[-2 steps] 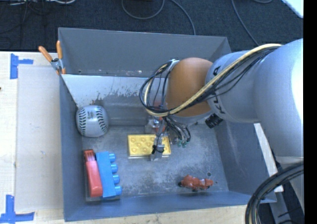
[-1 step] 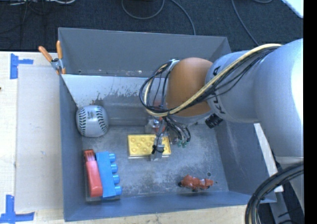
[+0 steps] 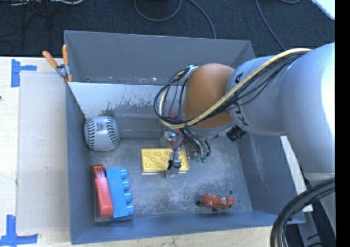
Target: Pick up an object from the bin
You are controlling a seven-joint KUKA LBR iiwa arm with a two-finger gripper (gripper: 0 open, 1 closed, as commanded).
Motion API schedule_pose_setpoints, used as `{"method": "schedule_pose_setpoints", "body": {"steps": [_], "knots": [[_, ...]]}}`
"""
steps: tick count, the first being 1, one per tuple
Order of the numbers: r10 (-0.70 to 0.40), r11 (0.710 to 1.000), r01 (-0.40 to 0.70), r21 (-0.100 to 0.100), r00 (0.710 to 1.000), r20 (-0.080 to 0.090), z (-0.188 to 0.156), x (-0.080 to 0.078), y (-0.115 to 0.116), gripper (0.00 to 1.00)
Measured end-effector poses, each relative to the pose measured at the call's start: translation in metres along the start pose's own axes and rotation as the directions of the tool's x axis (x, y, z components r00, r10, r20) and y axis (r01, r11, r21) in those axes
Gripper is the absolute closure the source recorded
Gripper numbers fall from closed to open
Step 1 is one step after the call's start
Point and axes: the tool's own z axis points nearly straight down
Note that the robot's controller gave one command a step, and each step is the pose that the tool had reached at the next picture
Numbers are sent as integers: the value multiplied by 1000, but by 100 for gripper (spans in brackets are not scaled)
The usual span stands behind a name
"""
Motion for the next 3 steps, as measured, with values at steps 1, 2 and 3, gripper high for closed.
{"method": "schedule_pose_setpoints", "body": {"steps": [1,2,3], "knots": [[1,1000,-1,0,1000,0,0,0,0,100],[1,1000,-1,0,1000,0,0,0,0,100],[2,1000,-2,0,1000,0,0,0,0,100]]}}
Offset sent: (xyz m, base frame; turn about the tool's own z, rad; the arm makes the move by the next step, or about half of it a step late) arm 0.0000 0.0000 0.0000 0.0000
